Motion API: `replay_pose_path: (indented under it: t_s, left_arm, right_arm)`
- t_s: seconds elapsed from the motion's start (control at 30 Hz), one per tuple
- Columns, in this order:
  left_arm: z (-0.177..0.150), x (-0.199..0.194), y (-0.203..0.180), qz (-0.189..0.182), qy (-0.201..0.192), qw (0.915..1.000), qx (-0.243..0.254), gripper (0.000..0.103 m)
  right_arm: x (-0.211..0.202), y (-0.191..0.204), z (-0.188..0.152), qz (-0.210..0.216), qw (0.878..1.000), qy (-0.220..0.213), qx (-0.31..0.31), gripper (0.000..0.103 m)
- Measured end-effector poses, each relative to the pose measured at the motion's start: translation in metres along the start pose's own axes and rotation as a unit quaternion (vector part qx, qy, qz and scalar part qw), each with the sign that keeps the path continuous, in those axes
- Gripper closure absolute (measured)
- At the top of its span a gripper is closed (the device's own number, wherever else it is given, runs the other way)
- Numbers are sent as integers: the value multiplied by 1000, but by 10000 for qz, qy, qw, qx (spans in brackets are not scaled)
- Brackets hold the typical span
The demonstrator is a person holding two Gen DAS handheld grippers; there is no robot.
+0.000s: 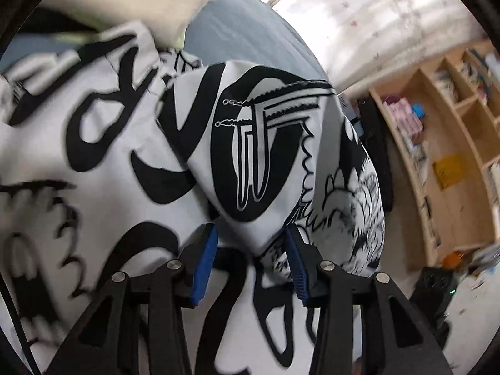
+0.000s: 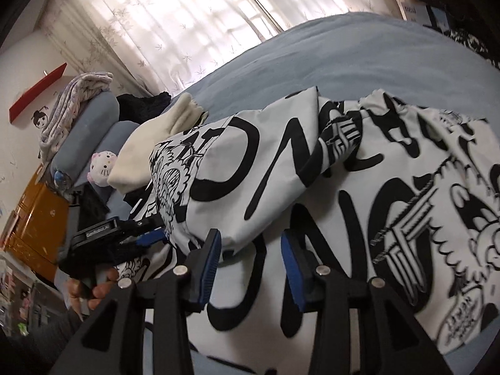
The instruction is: Fold large clothes
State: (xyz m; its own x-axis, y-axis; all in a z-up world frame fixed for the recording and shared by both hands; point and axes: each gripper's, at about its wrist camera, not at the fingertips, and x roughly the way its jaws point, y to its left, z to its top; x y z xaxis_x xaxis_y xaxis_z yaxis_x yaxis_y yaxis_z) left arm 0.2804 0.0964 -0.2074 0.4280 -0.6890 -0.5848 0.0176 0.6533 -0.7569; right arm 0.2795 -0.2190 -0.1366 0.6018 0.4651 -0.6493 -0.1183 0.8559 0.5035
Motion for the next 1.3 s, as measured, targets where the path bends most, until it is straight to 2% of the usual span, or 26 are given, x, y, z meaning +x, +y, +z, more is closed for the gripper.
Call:
replay_pose_path:
  t_s: [0.1,0.2,0.23,0.27,0.3,0.37,0.4,0.43,0.57,0.67,0.87,1.03,1.3]
  left_arm:
    - [1,14,9,-386,-91,9990,-225,61]
    - [6,23,7,-559,-177,9978,-320,61]
    - [7,26,4,-561,-244,9977,-278,68]
    - [6,25,-3,-503,-369,9979,-154,84]
    - [11,27,-11,-344,-494,9982,-33,91]
    - [11,22,-26,164,-691,9973,201,96]
    - [12,20,-37,470,-764,9954,337,96]
    - [10,15,-45,676,-801,9935,451,97]
    - [-3,7,-86,1451,-795,9824,869,99]
    - [-16,-3,-106,1785,-709,9760,1025,99]
    - [-41,-14,-104,2259,-323,9680,1042,99]
    - [-60,-21,-91,2363,-112,9664,1002,99]
    - [-81,0,-76,2599,137,9595,1074,99]
  right_arm:
    - [14,-6,5,207,9995,37,247,63]
    - [24,-11,7,441,9979,-4,474,63]
    - [26,-11,7,475,9975,-21,516,63]
    - [28,-12,8,493,9973,-25,535,63]
    - [29,-12,8,496,9972,-44,549,64]
    - [31,-11,9,462,9973,-44,571,78]
    - [34,-11,11,454,9970,16,622,89]
    - [35,-13,12,428,9965,75,709,94]
    - [32,-20,16,331,9934,178,1083,99]
    - [22,-25,16,304,9904,205,1336,100]
    - [2,-30,8,353,9851,332,1648,100]
    - [-9,-31,-4,238,9850,524,1629,100]
    - [-2,-29,-25,-387,9903,634,1170,100]
